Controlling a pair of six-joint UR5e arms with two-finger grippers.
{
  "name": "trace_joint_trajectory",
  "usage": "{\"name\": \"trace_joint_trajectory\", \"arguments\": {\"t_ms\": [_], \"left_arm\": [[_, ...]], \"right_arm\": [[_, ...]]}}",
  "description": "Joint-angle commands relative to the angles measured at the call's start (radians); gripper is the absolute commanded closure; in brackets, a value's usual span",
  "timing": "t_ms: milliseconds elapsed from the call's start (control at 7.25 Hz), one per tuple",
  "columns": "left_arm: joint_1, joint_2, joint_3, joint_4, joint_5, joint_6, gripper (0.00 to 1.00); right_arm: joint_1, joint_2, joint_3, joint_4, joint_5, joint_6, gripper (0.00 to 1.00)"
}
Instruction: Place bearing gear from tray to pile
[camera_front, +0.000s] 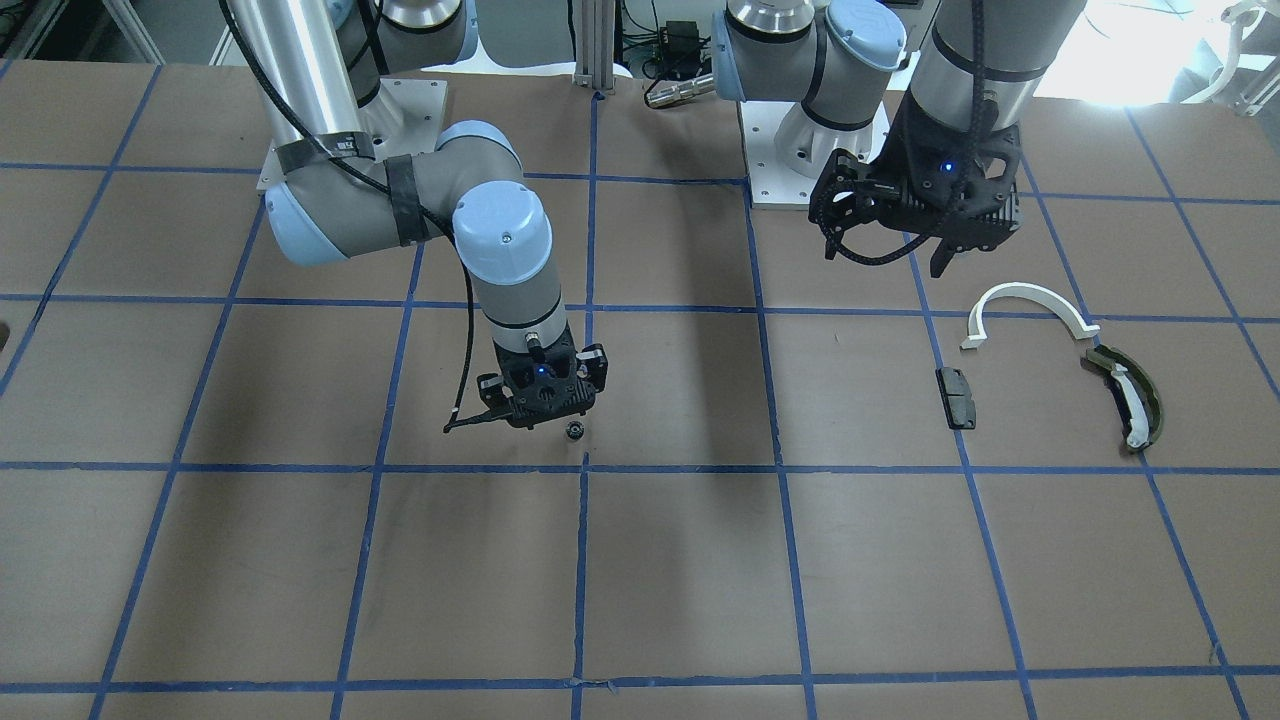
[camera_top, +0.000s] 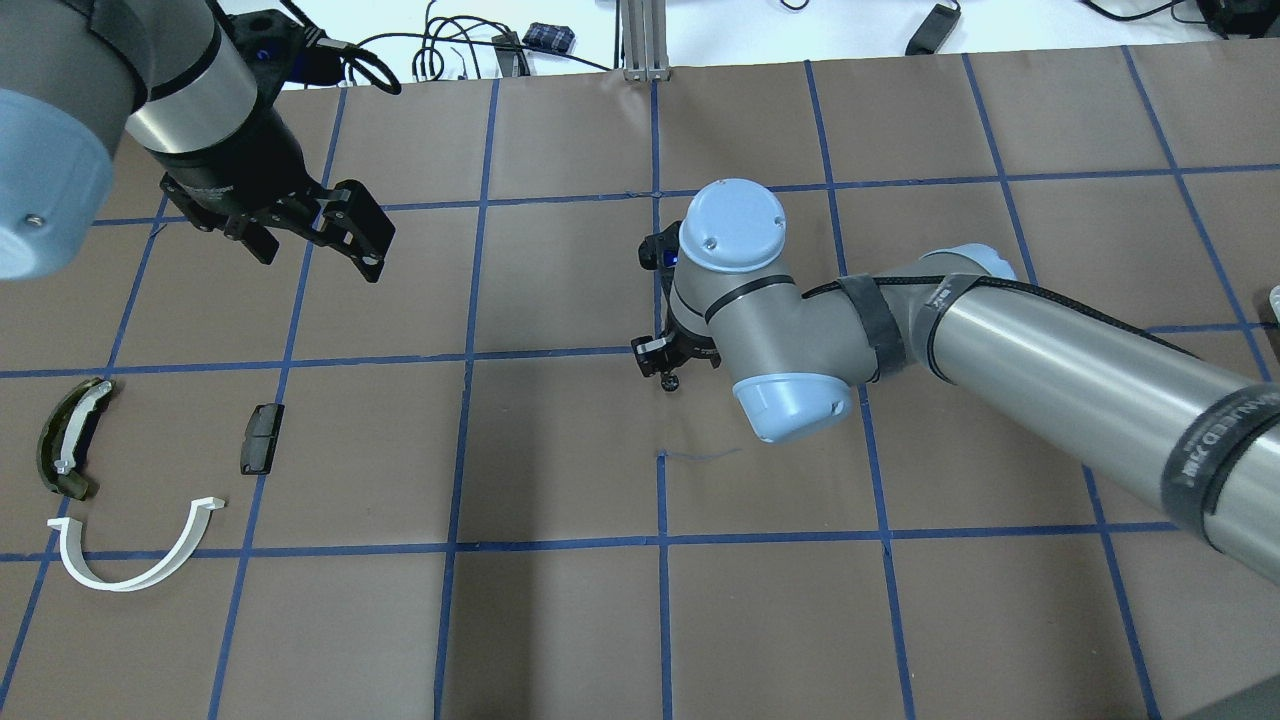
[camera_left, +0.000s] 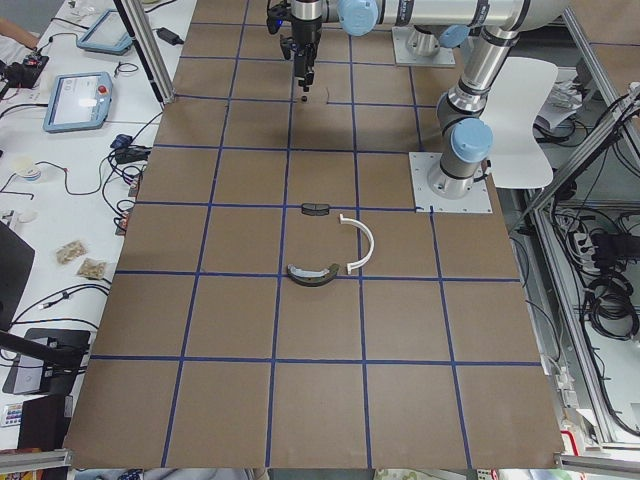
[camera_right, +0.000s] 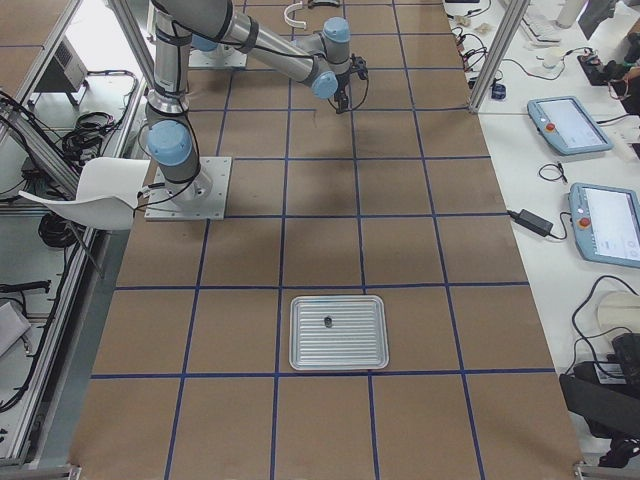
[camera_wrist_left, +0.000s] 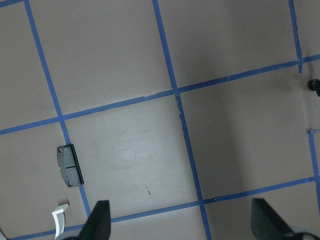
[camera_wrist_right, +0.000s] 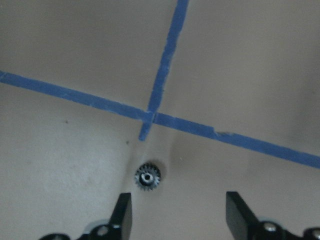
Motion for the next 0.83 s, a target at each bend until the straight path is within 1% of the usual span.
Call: {"name": "trace_joint_trajectory", "arguments": {"t_ms": [0,138,276,414,552,690], "left_arm": [[-0.017,-0.012,-0.003,0.002,-0.026,-0.032,0.00],[-0.068,-0.061,-0.014,0.029,-0.163,-0.167,0.00],[-0.184,-0.127,-0.022,0.142,-0.186,-0.305,0.00],[-0.293,-0.197,-0.023,0.246,-0.186,-0.436,0.00],[-0.351,-0.266,-0.023,0.323,-0.186,-0.510,0.00],[-0.384,-0.329,-0.023,0.397,-0.183,-0.550,0.00]], "right_arm": [[-0.163,-0.166,-0.052,0.296,-0.007,-0.303,0.00],[-0.267,-0.238,-0.056,0.364,-0.010,-0.502,0.00],[-0.385,-0.287,-0.054,0.414,-0.010,-0.750,0.00],[-0.520,-0.315,-0.057,0.435,-0.010,-0.980,0.00],[-0.666,-0.344,-0.057,0.469,0.007,-1.145,0.00],[-0.802,-0.349,-0.060,0.469,0.005,-1.270,0.00]]}}
